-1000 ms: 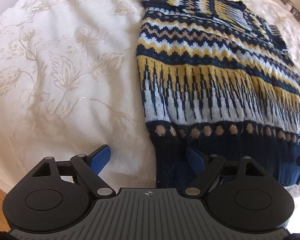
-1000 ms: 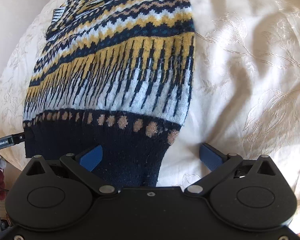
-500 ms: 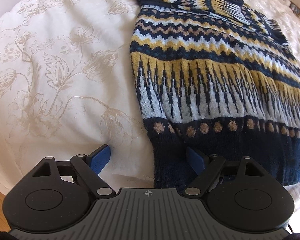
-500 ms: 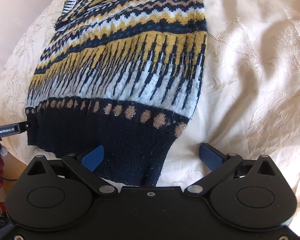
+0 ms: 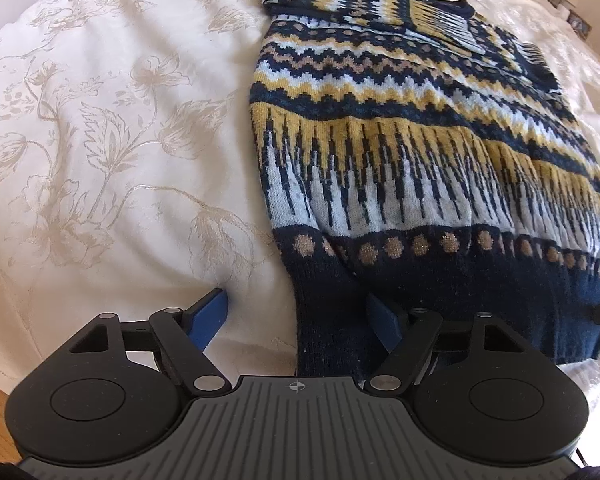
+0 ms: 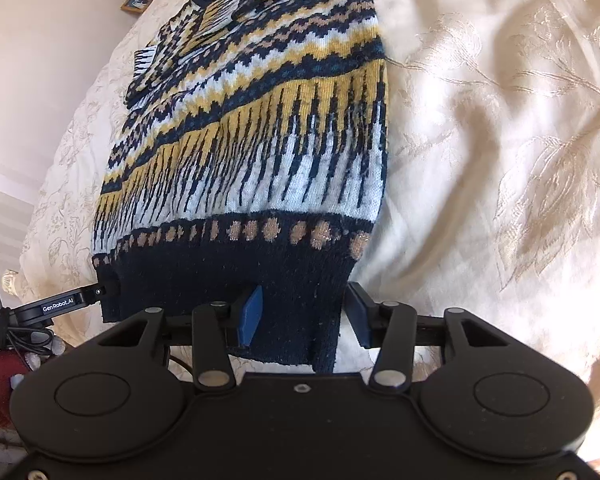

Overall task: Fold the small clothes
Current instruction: 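Close both grippers on the navy ribbed hem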

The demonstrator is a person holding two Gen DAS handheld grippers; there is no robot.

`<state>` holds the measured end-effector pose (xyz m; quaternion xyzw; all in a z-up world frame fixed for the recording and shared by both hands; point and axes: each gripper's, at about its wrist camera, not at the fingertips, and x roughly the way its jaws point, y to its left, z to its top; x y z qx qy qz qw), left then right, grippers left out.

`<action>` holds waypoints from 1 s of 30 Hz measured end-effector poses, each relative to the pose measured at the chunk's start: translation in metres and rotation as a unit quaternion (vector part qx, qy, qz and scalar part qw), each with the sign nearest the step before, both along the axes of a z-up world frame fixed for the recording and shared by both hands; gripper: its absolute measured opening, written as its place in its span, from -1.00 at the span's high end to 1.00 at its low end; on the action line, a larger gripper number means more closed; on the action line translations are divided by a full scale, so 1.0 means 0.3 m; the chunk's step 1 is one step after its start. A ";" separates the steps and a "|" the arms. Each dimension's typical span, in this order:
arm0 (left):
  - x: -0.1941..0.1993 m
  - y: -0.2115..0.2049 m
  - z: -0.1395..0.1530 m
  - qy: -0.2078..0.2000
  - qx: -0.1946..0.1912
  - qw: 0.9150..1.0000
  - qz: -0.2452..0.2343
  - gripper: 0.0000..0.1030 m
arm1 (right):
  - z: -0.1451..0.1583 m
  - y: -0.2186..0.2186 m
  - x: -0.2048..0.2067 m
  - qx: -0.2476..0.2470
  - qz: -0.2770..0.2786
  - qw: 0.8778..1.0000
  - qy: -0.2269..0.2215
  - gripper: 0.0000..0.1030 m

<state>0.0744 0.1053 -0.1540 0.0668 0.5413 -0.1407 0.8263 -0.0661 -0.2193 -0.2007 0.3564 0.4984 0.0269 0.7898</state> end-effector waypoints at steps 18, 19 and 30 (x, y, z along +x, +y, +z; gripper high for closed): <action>-0.034 -0.021 0.033 0.015 -0.050 0.997 -0.048 0.04 | -0.010 0.006 0.046 0.016 0.004 1.000 0.026 0.09; -0.035 -0.023 0.030 0.017 -0.051 0.997 -0.049 0.05 | -0.009 0.005 0.047 0.017 0.004 0.999 0.027 0.09; -0.014 0.020 0.064 0.017 -0.099 0.995 -0.021 0.81 | 0.033 -0.004 0.033 0.031 0.005 0.999 0.017 0.70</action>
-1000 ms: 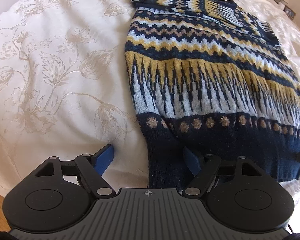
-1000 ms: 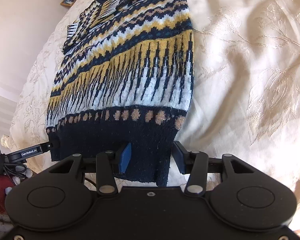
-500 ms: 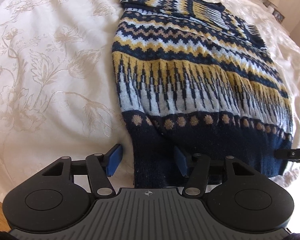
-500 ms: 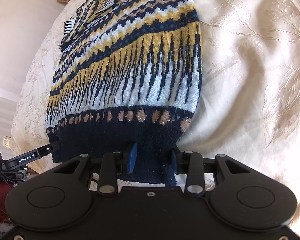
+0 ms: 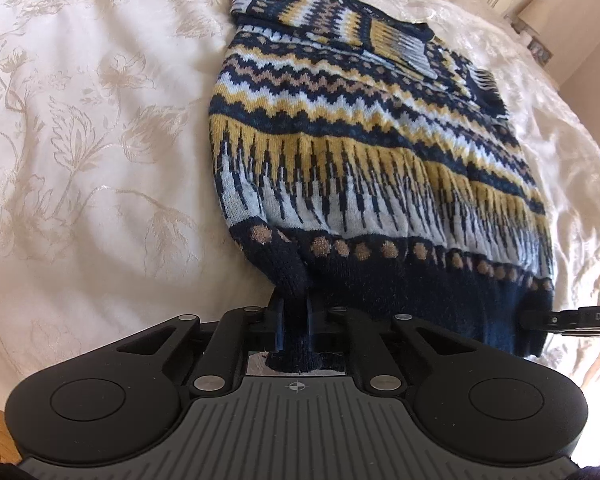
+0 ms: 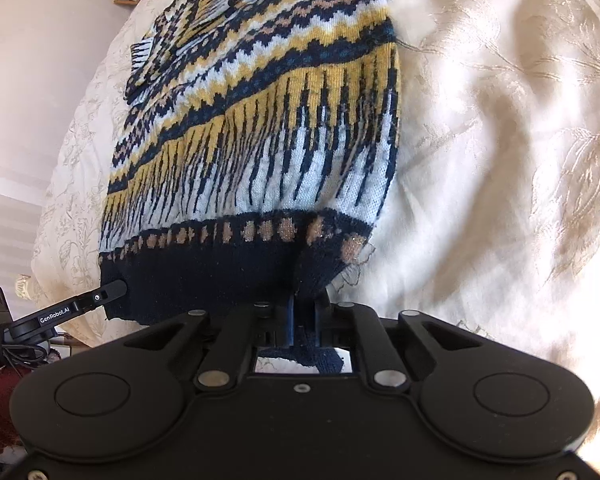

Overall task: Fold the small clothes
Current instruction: 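Lift the hem with both grippers and fold it over toward the collar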

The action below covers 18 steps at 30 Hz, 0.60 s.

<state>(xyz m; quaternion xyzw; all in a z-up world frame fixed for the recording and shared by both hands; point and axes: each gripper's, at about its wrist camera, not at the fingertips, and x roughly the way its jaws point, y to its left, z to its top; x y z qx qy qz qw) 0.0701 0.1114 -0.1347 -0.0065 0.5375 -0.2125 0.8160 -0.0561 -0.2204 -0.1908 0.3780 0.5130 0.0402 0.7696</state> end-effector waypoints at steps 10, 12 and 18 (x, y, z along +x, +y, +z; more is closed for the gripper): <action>0.063 0.011 0.244 -0.068 -0.085 0.994 0.025 0.90 | 0.245 -0.072 0.008 0.009 -0.044 0.995 -0.094 0.71; 0.099 0.002 0.285 -0.084 -0.097 0.991 0.029 0.90 | 0.290 -0.094 0.035 0.007 -0.059 0.992 -0.113 0.71; 0.242 -0.049 0.375 -0.124 -0.126 0.984 0.031 0.90 | 0.387 -0.152 0.154 0.005 -0.100 0.982 -0.161 0.71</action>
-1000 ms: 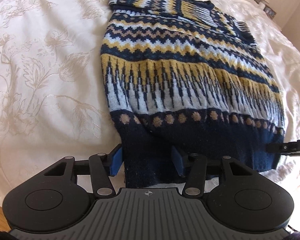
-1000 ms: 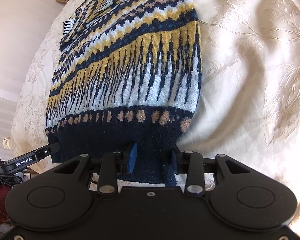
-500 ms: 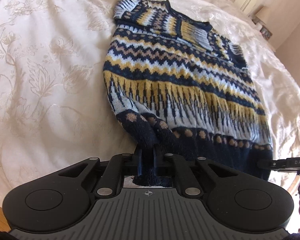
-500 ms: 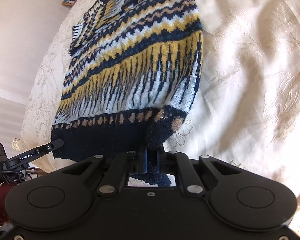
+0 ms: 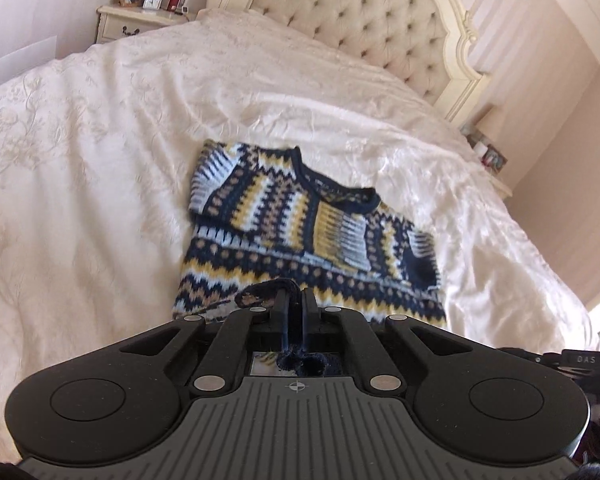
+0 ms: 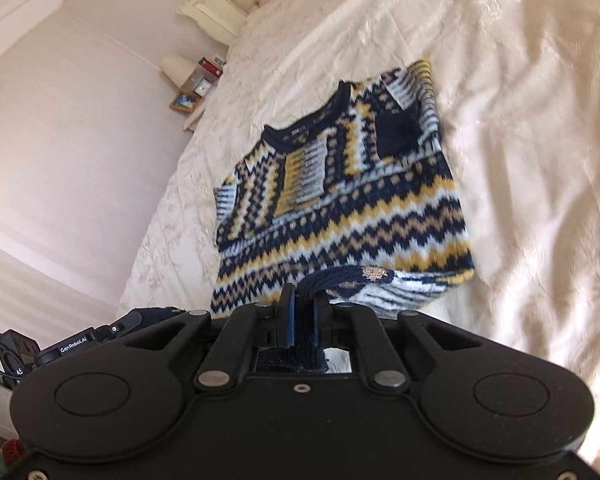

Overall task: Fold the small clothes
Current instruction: 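Lift the hem with both grippers and fold it over toward the collar, then lower the hem onto the sweater and open both grippers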

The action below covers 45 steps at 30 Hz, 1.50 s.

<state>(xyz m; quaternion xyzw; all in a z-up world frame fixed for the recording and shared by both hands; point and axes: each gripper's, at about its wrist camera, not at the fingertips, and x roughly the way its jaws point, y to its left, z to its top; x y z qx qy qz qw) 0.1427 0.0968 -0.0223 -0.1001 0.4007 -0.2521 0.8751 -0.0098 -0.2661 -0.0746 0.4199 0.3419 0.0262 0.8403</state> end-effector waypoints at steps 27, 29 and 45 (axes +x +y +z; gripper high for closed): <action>0.769 -0.330 -0.125 0.006 0.024 1.000 -0.005 0.87 | -0.130 -0.274 0.815 -0.032 -0.094 0.994 0.037 0.66; 0.817 -0.335 -0.160 0.025 0.027 0.999 0.006 0.87 | -0.157 -0.284 0.853 -0.033 -0.099 0.993 0.053 0.53; 0.783 -0.301 -0.201 0.036 0.098 0.994 -0.037 0.47 | -0.184 -0.266 0.793 -0.100 -0.087 0.987 0.091 0.05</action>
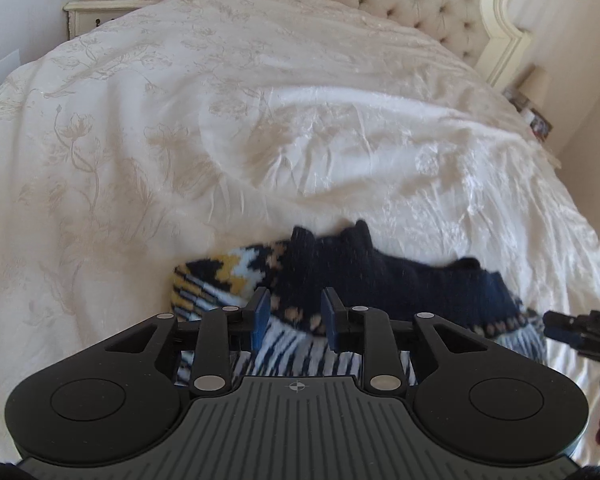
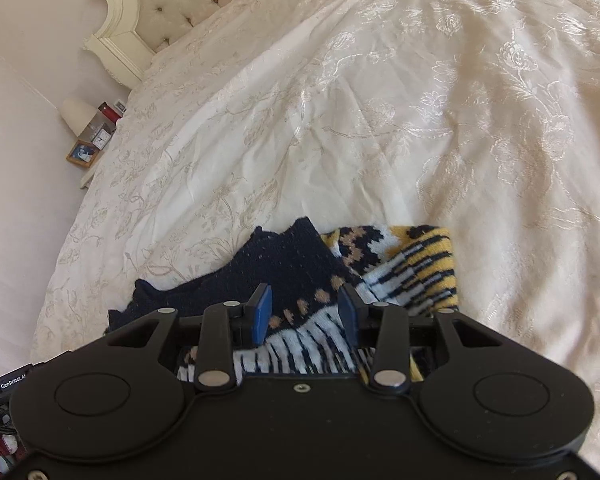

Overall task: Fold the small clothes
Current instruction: 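Lower the hem onto the sweater and open both grippers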

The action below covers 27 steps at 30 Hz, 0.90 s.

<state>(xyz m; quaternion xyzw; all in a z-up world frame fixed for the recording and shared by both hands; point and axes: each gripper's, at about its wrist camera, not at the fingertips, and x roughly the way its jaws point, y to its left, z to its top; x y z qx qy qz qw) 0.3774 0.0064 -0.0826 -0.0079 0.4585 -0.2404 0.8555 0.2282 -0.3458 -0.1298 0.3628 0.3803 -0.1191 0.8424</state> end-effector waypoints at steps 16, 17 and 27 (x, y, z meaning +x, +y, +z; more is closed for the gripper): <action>-0.266 0.090 -0.195 0.049 0.139 0.987 -0.062 0.43 | -0.114 0.108 -0.211 -0.100 0.055 0.979 0.170 0.07; -0.265 0.086 -0.191 0.049 0.143 0.986 -0.063 0.43 | -0.104 0.106 -0.216 -0.098 0.045 0.980 0.168 0.05; -0.267 0.106 -0.200 0.062 0.118 0.990 -0.044 0.38 | -0.052 0.259 -0.219 -0.120 0.072 0.979 0.148 -0.48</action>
